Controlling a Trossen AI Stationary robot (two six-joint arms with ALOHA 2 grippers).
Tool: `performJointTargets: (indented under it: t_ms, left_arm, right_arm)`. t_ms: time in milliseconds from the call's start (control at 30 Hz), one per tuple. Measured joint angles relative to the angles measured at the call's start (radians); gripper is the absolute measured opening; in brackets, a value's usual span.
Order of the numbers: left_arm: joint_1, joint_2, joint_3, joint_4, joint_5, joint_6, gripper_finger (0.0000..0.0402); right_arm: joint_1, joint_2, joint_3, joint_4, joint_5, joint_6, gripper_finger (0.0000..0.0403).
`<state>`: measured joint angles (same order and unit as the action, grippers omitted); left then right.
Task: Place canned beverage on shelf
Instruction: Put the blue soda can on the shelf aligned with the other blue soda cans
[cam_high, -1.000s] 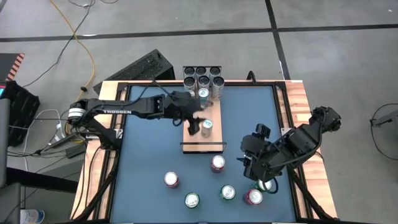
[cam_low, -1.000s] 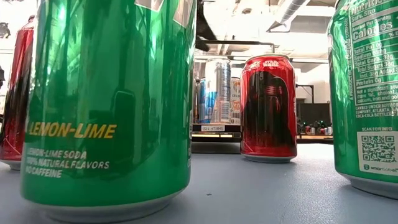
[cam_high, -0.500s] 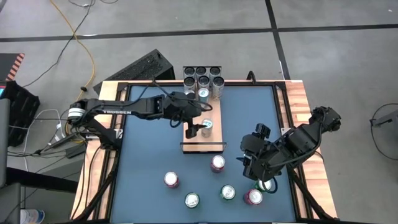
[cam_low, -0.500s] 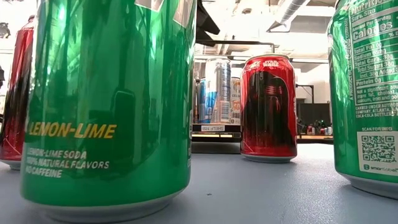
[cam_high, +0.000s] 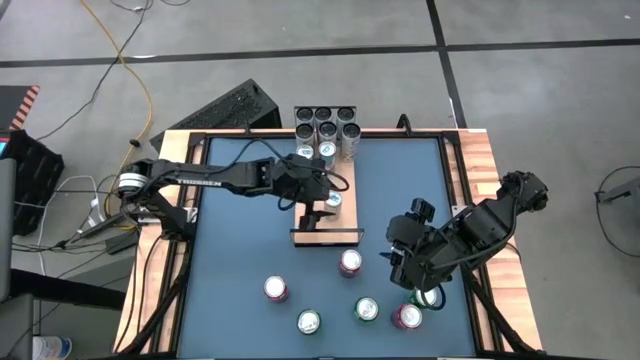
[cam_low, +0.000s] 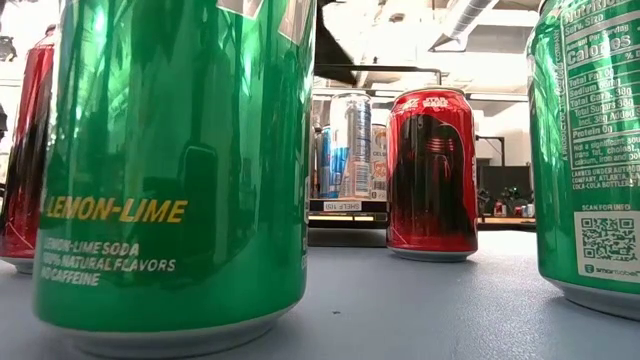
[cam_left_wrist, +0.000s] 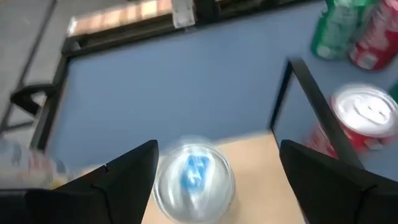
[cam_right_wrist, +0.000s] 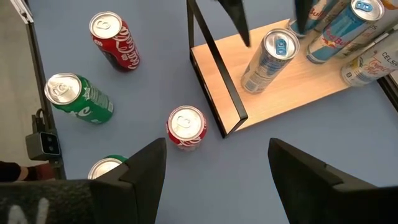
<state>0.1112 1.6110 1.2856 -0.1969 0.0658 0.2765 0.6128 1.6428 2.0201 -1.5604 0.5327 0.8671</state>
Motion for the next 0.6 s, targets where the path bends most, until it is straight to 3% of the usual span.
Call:
performJointTargets:
  t_ms: [600]
  left_arm:
    - [0.034,0.078,-0.001,-0.003,0.023,0.040,0.0324]
  right_arm:
    - [0.000,0.000,0.000,-0.001,0.017,0.008,0.0265]
